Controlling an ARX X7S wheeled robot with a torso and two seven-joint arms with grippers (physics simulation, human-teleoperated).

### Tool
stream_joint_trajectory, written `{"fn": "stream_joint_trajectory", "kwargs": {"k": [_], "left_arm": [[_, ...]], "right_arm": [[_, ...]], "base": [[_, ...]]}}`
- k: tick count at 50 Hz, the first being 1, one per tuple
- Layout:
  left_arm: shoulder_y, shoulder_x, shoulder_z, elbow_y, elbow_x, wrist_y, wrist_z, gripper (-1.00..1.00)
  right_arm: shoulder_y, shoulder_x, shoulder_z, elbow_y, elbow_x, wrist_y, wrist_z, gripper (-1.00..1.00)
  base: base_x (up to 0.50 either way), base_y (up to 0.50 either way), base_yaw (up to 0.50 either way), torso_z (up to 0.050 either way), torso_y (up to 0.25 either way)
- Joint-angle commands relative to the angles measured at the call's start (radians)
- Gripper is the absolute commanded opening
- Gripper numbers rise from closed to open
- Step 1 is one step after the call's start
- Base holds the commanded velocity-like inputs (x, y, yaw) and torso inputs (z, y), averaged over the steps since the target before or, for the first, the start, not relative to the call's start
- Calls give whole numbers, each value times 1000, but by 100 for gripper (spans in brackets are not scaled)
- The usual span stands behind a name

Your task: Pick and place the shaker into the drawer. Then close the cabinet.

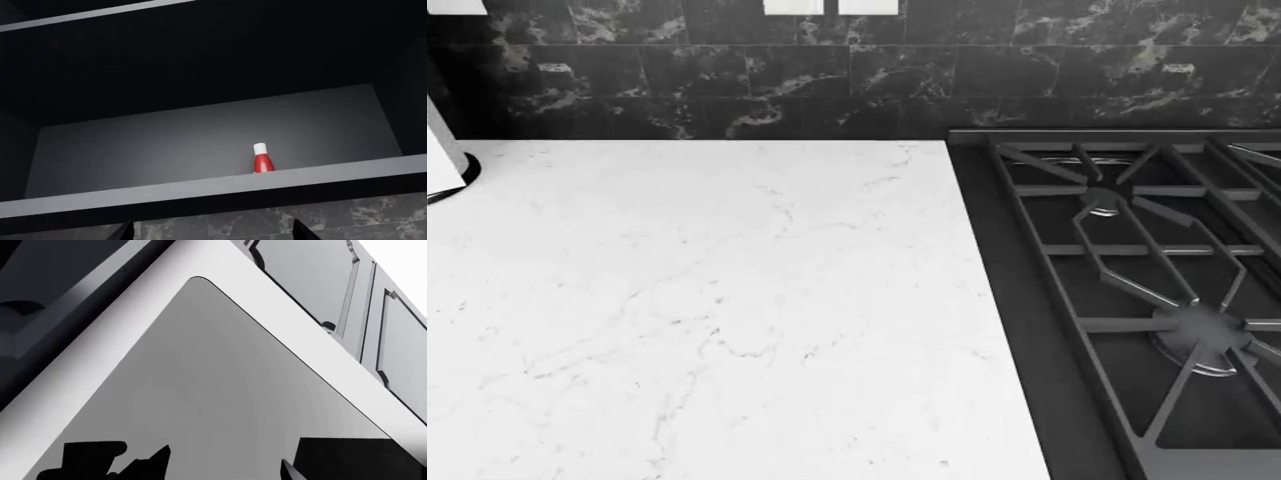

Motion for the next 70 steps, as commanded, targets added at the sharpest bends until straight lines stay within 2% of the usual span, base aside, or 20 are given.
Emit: {"fn": "stream_joint_trajectory", "kwargs": {"k": [1, 8, 12, 17, 26, 33, 37, 49, 55, 65, 70], "left_arm": [[3, -1, -4, 8, -6, -2, -4, 100], [37, -6, -16, 35, -21, -2, -16, 100], [78, -3, -25, 55, -31, 4, -30, 100], [164, 5, -46, 99, -56, 20, -53, 100], [391, 17, -118, 165, -88, 82, -91, 100], [577, 58, -150, 160, -61, 160, -85, 100], [676, 91, -150, 142, -26, 210, -66, 100], [878, 148, -167, 122, 12, 295, -52, 100], [964, 172, -172, 106, 26, 325, -45, 100], [1051, 203, -182, 81, 38, 363, -40, 100], [1087, 201, -209, 91, 28, 376, -47, 100]], "right_arm": [[3, 0, 13, -10, -9, 8, 5, 100], [97, -55, -15, 0, -82, -45, -18, 100], [108, -172, 73, 25, -239, -54, -165, 100], [105, -279, 83, 104, -335, -126, -269, 100], [108, -544, 185, 520, -462, -457, -392, 100], [110, -726, 372, 926, -628, -773, -501, 100], [110, -776, 442, 1048, -664, -787, -546, 100], [110, -777, -164, 1195, 28, -807, -490, 100], [110, -777, -413, 1199, 270, -838, -448, 100], [104, -777, -682, 1172, 522, -873, -396, 100], [96, -777, -706, 1172, 540, -877, -383, 100]], "base": [[0, 0, 0, 0, 0], [0, 0, 0, 0, 0], [0, 0, 0, 0, 0], [0, 0, 0, 0, 0], [0, 0, 1, 0, 0], [0, 2, 6, 0, 0], [0, 0, 0, 0, 0], [5, 1, 5, 0, 0], [4, 3, 6, 0, 0], [1, 3, 5, 0, 0], [2, 2, 2, 0, 0]]}}
